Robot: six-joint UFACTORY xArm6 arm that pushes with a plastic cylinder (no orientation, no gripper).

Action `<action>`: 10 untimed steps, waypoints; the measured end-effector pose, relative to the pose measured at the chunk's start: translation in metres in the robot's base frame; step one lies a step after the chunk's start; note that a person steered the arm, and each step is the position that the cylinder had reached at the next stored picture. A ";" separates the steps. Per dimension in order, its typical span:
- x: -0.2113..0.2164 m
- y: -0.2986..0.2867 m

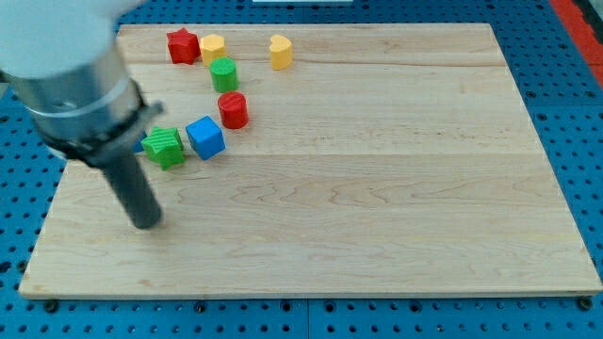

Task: Move the green star to the bottom of the blue triangle

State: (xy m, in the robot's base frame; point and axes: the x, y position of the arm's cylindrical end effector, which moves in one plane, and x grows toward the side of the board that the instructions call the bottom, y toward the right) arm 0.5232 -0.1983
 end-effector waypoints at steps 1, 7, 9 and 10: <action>-0.015 -0.067; -0.074 -0.012; -0.063 0.052; -0.029 0.069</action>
State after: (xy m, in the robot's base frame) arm 0.4939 -0.1292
